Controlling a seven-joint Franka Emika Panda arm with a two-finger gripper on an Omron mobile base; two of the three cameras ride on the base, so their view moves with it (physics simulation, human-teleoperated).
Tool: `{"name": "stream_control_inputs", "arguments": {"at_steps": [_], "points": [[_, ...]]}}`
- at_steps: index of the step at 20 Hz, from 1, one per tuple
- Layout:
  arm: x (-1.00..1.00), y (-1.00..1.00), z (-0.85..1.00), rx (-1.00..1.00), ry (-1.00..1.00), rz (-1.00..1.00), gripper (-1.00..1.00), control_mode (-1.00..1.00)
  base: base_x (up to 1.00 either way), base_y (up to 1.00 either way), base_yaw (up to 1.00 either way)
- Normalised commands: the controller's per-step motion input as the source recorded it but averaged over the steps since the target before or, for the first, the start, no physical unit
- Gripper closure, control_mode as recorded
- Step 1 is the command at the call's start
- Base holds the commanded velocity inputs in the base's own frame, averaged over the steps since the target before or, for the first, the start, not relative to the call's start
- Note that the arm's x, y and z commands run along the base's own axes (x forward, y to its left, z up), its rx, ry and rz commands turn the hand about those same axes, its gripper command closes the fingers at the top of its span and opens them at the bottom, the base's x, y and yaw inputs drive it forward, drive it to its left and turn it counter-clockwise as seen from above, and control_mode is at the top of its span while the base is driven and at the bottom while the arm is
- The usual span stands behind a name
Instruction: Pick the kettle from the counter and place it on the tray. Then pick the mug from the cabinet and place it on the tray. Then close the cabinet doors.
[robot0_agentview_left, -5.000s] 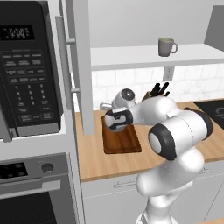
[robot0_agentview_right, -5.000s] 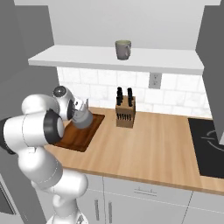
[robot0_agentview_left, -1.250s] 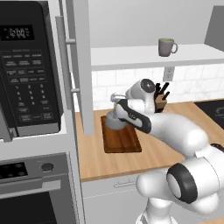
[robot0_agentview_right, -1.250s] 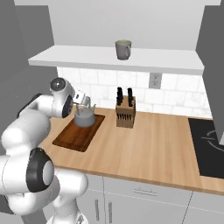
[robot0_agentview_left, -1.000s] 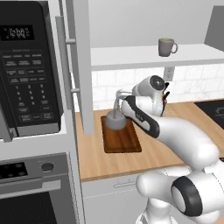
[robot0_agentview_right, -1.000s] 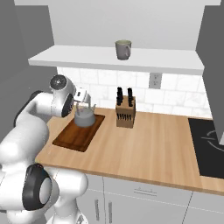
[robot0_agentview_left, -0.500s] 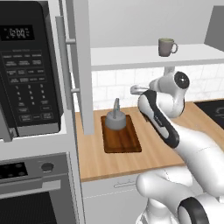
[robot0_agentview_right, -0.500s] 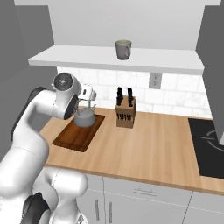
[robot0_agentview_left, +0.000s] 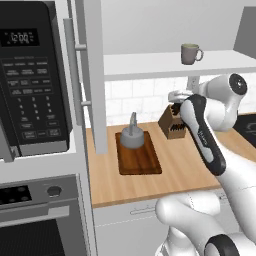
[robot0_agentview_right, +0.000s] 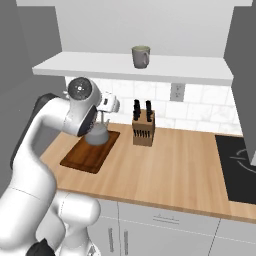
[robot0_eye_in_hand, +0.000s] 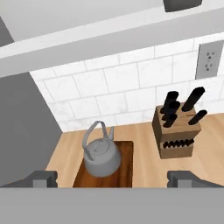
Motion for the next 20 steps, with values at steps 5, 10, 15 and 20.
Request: {"name": "stream_control_inputs", "arguments": {"at_steps": [5, 10, 15, 20], "points": [[-0.55, -0.46, 0.30, 0.00, -0.02, 0.00, -1.00, -1.00, 0.00, 0.00, 0.00], [-0.38, -0.37, 0.31, 0.00, 0.00, -0.02, -1.00, -1.00, 0.00, 0.00, 0.00], [-0.28, -0.37, 0.36, -0.01, 0.00, -0.09, -1.00, -1.00, 0.00, 0.00, 0.00], [-0.25, -0.24, 0.07, -0.02, -0.03, -0.17, -1.00, -1.00, 0.00, 0.00, 0.00]]}}
